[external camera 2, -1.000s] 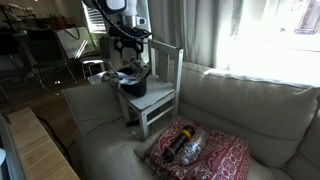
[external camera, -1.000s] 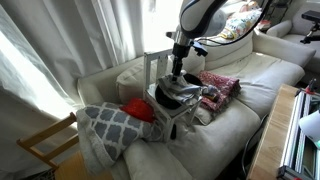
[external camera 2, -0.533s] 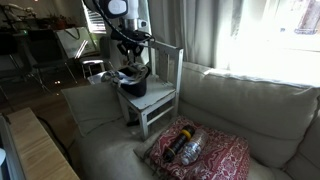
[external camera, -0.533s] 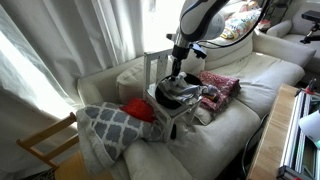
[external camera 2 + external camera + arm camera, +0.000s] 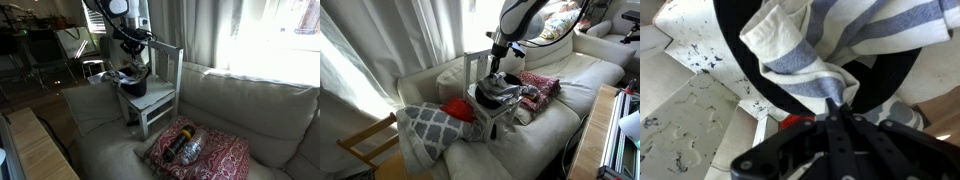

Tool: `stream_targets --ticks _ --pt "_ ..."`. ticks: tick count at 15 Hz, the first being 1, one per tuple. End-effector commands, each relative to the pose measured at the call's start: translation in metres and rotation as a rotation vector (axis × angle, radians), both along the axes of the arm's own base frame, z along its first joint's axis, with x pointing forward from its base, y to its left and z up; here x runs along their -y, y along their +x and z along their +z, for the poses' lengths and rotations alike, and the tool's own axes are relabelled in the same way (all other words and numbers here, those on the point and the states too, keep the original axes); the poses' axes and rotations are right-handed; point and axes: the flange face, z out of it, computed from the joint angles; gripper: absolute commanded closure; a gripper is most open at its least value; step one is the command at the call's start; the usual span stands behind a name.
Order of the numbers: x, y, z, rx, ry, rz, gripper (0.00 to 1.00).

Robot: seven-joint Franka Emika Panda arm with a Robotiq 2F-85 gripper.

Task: Hang the striped towel and black hat on the backrest of the white chair.

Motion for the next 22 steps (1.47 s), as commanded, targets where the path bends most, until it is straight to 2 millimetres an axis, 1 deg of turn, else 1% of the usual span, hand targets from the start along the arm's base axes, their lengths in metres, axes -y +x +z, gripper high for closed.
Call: stream_targets --ticks 1,3,8,9,12,15,16,17,18,19,22 --pt "0.005 0.002 0.049 0.011 -0.033 0.012 0.99" --pt "0.009 0.001 0.083 -0.002 -0.065 0.022 0.99" --pt "0.024 -0.009 0.184 -0.04 -0.176 0.063 0.99" --pt "0.025 -0.011 0.204 -0.051 -0.176 0.083 0.99" --pt "0.032 -0.018 0.252 -0.052 -0.216 0.093 0.99" --pt "0.038 -0.018 0.291 -0.021 -0.261 0.104 0.99" --pt "0.039 -0.016 0.3 0.008 -0.267 0.101 0.99" --pt "0.037 -0.016 0.288 -0.002 -0.234 0.097 0.99" --pt "0.037 -0.016 0.295 0.011 -0.235 0.095 0.96" --pt "0.037 -0.016 0.296 0.012 -0.235 0.094 0.96" --pt "0.037 -0.014 0.29 0.003 -0.235 0.096 0.96"
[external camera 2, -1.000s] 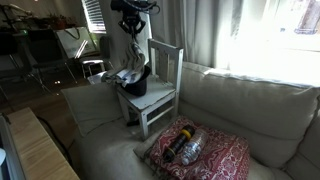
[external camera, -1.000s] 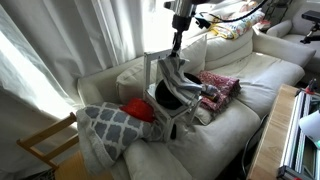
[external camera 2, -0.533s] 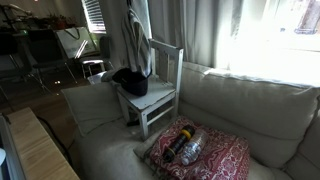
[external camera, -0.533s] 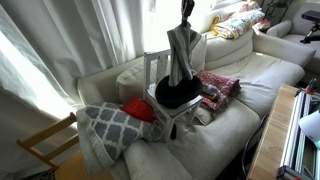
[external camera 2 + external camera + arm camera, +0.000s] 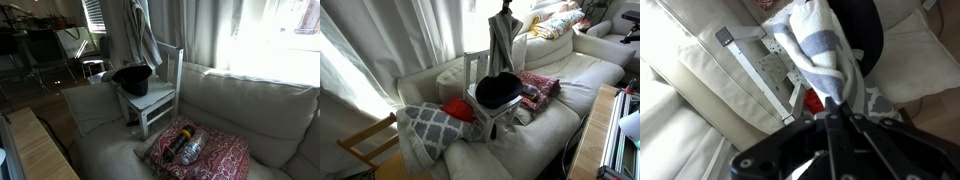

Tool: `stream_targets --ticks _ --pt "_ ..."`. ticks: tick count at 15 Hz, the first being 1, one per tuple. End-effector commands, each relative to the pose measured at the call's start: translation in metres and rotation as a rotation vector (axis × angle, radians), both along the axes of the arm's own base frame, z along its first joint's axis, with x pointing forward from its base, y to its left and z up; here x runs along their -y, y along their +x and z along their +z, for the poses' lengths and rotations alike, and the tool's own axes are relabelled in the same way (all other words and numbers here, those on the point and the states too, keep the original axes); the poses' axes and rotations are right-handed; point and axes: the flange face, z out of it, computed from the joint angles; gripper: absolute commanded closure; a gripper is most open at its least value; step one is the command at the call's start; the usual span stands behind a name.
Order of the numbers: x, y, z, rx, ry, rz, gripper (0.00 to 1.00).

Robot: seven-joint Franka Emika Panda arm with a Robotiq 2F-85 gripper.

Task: Hang the striped towel and black hat on the backrest of the white chair.

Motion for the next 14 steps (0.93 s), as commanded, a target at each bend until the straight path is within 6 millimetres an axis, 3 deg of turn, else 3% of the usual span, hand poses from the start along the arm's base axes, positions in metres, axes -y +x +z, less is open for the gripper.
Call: stream_targets --ticks 1,4,10,12,14 --pt "0.0 0.0 0.0 -0.002 0.0 0.0 0.99" --pt "0.003 0.016 0.023 0.067 -0.031 0.018 0.99" --pt "0.006 0.059 0.105 0.322 -0.085 0.024 0.99" --pt "0.005 0.073 0.11 0.398 -0.083 0.023 0.99" --pt "0.003 0.086 0.099 0.466 -0.075 0.029 0.99"
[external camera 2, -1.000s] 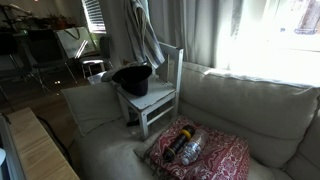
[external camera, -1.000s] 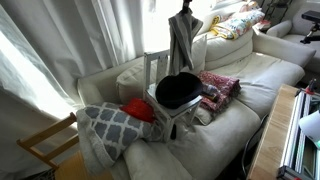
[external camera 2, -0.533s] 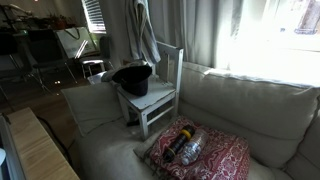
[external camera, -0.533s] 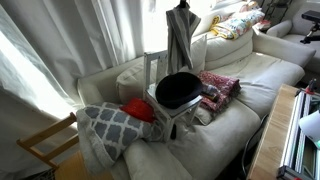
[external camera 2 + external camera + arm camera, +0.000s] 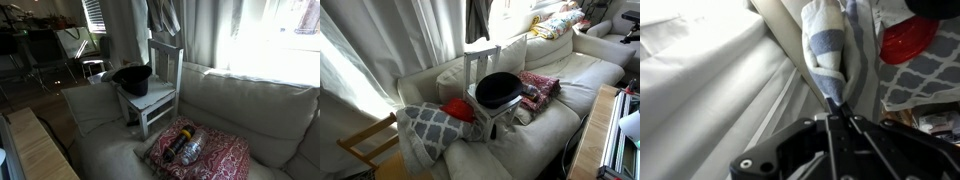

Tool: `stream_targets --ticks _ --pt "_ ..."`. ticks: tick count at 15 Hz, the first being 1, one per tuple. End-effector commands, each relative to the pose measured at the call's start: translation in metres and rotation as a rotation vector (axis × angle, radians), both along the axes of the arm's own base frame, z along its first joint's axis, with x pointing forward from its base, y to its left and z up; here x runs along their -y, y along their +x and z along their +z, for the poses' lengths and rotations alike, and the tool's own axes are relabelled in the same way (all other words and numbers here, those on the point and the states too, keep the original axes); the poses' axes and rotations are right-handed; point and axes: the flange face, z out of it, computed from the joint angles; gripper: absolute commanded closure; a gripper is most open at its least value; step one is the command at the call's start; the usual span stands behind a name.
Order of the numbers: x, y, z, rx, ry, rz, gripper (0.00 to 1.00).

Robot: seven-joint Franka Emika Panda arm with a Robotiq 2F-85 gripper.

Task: Hang the striped towel and black hat on the backrest of the white chair.

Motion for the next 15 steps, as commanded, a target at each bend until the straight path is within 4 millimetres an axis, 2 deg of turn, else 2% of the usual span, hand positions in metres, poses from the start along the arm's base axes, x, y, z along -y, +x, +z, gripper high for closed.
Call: stream_targets --ticks 1,5,7,9,12,15 --pt "-0.004 0.031 -0.025 0.099 -0.02 0.018 0.99" --pt "0.002 0.044 -0.079 0.157 -0.004 0.03 0.99" --pt "0.013 0.046 -0.107 0.147 -0.014 0.016 0.99" --pt "0.023 0.044 -0.123 0.121 -0.034 0.006 0.99" --pt "0.033 0.028 -0.141 0.005 -0.041 0.027 0.99" --pt "0.024 0.006 -0.165 -0.137 0.005 0.105 0.99"
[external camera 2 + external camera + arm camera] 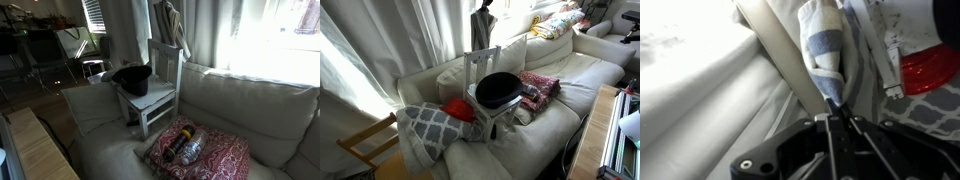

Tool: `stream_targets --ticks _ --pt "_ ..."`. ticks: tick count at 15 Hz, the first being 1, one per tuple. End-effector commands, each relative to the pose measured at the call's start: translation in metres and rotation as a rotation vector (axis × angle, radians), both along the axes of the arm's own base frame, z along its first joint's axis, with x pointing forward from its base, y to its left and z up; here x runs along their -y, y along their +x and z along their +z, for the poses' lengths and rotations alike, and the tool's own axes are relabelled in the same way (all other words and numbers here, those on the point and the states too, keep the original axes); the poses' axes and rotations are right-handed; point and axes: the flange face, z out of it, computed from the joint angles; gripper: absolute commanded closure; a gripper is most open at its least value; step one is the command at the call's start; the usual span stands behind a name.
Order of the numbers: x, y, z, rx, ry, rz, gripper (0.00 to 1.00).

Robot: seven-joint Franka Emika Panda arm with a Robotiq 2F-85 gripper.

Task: Hang the striped towel and black hat on the backrest of the white chair.

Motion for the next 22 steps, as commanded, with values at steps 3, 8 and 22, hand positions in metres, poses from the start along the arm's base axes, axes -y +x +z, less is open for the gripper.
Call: stream_targets --ticks 3,8,22 --pt "-0.017 -0.049 -0.036 -0.232 0.081 0.128 0.99" --pt "-0.021 -0.073 -0.06 -0.375 0.103 0.186 0.99" --pt "-0.004 -0.087 -0.065 -0.401 0.058 0.077 0.04"
